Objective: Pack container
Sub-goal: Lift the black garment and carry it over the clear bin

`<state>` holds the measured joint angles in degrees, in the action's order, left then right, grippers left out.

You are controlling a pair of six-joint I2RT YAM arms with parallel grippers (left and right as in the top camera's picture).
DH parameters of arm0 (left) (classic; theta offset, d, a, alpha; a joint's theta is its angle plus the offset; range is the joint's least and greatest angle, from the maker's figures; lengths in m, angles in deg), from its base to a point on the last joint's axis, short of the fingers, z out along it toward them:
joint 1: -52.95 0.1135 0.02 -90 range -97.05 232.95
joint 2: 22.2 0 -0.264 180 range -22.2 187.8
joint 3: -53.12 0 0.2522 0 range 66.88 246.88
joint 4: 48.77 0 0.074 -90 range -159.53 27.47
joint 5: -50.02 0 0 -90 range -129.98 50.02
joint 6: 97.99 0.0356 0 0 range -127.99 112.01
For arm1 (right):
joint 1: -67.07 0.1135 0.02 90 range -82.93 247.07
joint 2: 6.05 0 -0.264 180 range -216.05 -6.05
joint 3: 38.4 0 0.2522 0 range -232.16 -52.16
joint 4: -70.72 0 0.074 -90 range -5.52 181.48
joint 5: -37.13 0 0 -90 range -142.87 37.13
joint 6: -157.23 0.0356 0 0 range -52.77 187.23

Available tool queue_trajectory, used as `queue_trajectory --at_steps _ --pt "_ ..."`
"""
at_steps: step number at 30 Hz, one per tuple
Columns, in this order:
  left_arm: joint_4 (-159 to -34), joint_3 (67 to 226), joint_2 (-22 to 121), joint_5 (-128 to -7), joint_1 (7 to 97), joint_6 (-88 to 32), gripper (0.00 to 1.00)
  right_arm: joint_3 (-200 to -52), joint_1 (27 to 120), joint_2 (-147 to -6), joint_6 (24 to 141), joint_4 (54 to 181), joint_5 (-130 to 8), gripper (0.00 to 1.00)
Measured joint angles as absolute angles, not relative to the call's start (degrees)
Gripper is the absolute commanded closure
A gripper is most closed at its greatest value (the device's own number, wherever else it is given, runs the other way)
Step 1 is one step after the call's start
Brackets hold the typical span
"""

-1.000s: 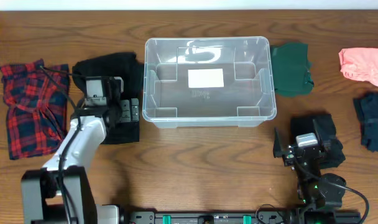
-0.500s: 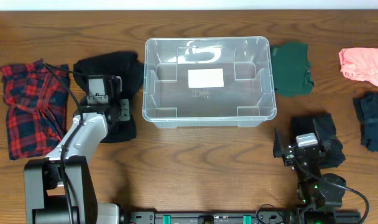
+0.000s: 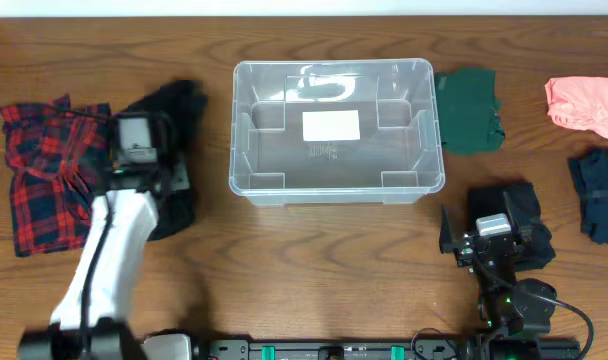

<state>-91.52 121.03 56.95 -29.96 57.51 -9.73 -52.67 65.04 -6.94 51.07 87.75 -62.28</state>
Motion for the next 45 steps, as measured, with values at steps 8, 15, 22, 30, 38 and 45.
queue_trajectory --at_steps 8,15,22,30,38,45 --pt "-92.75 128.94 45.52 -27.49 58.80 -7.11 0.94 -52.67 65.04 -6.94 51.07 87.75 -62.28 0.01" --pt "-93.16 129.62 38.73 -28.52 55.30 1.70 0.94 -52.67 65.04 -6.94 51.07 87.75 -62.28 0.01" --pt "-86.65 129.62 34.81 -30.05 42.42 12.50 0.94 -52.67 65.04 -6.94 51.07 87.75 -62.28 0.01" --pt "-74.65 129.62 35.38 -30.57 29.38 19.10 0.94 -52.67 65.04 -6.94 51.07 87.75 -62.28 0.01" --pt "-68.53 129.68 47.21 -30.59 20.50 27.95 0.94 -52.67 65.04 -6.94 51.07 87.75 -62.28 0.01" --pt "-68.70 129.68 58.64 -30.59 14.84 32.89 0.94 -52.67 65.04 -6.94 51.07 87.75 -62.28 0.01"
